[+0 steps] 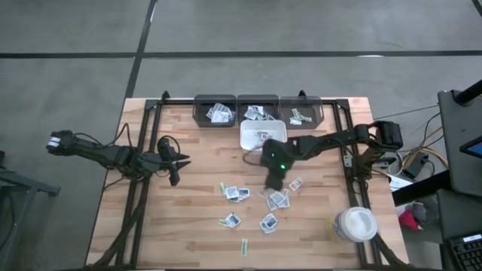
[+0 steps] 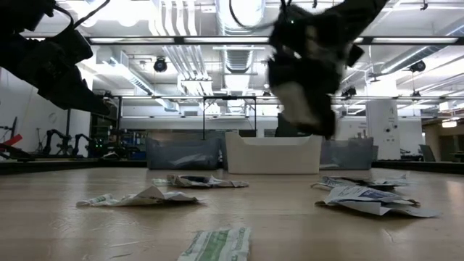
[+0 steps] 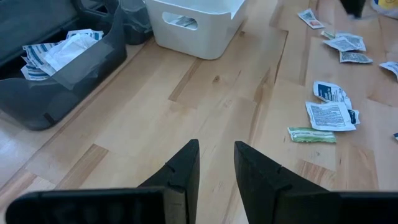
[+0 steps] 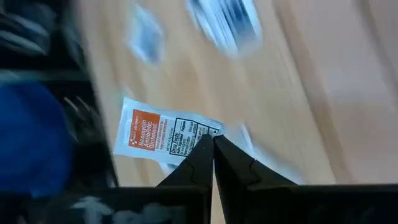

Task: Pick & Place First Aid Supplies
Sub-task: Put the top orange ointment pack into the white bin

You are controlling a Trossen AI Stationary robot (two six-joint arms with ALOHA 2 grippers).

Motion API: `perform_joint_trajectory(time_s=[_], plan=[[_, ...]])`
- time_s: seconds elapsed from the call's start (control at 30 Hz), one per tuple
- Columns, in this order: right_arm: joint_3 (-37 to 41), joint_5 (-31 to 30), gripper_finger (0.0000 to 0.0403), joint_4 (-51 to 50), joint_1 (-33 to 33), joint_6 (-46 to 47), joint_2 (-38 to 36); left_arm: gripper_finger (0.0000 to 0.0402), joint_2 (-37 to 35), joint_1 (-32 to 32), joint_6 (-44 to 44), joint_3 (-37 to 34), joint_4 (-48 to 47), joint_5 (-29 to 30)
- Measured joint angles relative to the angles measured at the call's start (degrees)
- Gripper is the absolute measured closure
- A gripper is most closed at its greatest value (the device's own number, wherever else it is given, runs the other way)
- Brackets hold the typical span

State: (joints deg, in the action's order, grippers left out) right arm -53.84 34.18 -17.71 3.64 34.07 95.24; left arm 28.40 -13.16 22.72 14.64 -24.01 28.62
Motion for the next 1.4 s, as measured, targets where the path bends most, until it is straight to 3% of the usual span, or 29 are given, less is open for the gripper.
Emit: perform_joint_trajectory(time_s=[0.1, 0.27, 0.43, 0.57, 0.77, 0.97, 1.4], plan=[[-1.85, -4.47, 0.0394, 9.06, 1.26, 2.06, -0.04, 0.0307, 0.00, 0.01, 0.00, 0.00, -0.01, 0.00], [-7.65, -24.16, 0.0394, 8.73, 4.27, 1.71, -0.17, 0.0307, 0.00, 0.00, 0.00, -0.01, 0.00, 0.00], [-15.14, -43.33, 0.0394, -5.20, 6.87, 2.24, -0.24, 0.0307, 0.00, 0.00, -0.02, -0.01, 0.00, 0.00], [-21.78, -53.17, 0.0394, -20.08, 8.31, 6.18, 0.00, 0.0307, -0.02, 0.00, -0.02, -0.01, -0.02, 0.00], [-28.38, -53.94, 0.0394, -32.49, 9.82, 11.95, 3.45, 0.0307, 0.00, 0.00, -1.25, 0.00, -0.03, 0.80], [-30.43, -51.18, 0.0394, -33.86, 9.92, 12.22, 9.62, 0.0307, 0.00, 0.02, -1.92, -0.01, -0.04, 4.08], [-31.07, -50.50, 0.0394, -35.27, 10.78, 11.38, 18.34, 0.0307, 0.00, 0.00, -1.95, -0.01, -0.04, 4.32]])
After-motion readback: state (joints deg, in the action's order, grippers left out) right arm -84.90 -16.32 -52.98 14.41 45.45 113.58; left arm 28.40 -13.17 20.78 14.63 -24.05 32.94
